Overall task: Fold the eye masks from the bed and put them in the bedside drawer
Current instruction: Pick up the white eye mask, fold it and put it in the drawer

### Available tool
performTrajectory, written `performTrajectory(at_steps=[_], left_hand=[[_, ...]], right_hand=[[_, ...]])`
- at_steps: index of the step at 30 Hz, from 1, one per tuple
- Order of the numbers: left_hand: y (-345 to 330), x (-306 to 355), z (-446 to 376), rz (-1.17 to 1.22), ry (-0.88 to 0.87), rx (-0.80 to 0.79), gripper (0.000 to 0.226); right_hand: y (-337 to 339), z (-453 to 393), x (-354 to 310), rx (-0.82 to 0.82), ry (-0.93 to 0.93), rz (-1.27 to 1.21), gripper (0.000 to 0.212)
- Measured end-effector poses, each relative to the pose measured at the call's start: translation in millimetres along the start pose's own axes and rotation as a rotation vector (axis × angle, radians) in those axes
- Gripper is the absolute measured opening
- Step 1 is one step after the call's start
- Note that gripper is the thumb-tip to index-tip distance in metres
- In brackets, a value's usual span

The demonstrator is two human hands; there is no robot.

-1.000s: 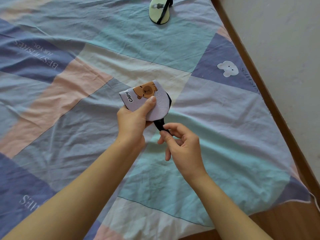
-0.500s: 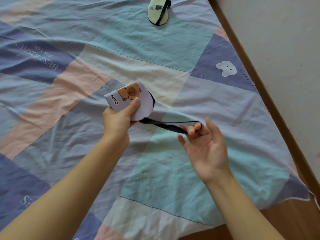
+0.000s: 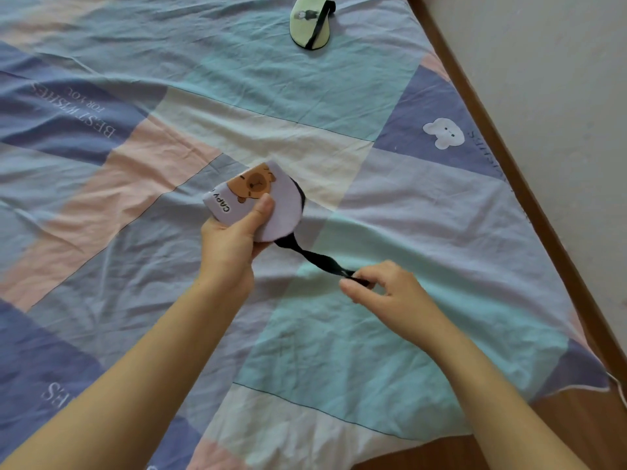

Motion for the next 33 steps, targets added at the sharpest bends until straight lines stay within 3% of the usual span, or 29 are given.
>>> performTrajectory(at_steps=[2, 6, 9, 12, 16, 27, 33], left_hand=[[7, 1, -5, 0.053, 0.000, 0.076, 0.020], [10, -9, -7, 0.077, 0.040, 0.101, 0.015], [9, -18, -3, 0.075, 0.069, 0.081, 0.010], [6, -23, 1, 0.059, 0.084, 0.062, 0.009], [2, -28, 9, -0.007, 0.092, 0.038, 0.008], [-14, -28, 24, 0.009, 0.101, -0.153, 0.013], [-11, -27, 25, -0.030, 0.109, -0.213, 0.015]], right_hand=[[0, 6, -7, -0.044, -0.001, -0.390, 0.027], [7, 12, -24, 0.026, 0.071, -1.325, 0.022], [7, 9, -25, 0.135, -0.045, -1.719, 0.028], [5, 4, -28, 0.148, -0.071, -1.764, 0.035], [1, 1, -25, 0.162, -0.124, -1.645, 0.042], [-17, 7, -33, 0.223, -0.085, -1.367, 0.039], [-24, 14, -30, 0.223, -0.085, -1.419, 0.060]])
Point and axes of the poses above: each hand's wrist, its own z-axis away from the middle knuckle, its own y-axis out of the back of the hand, x = y × z, the point moved 5 cm from there along -z, towards the middle knuckle, and after that the axes turned 1 degree about z, right-handed, at the moved point
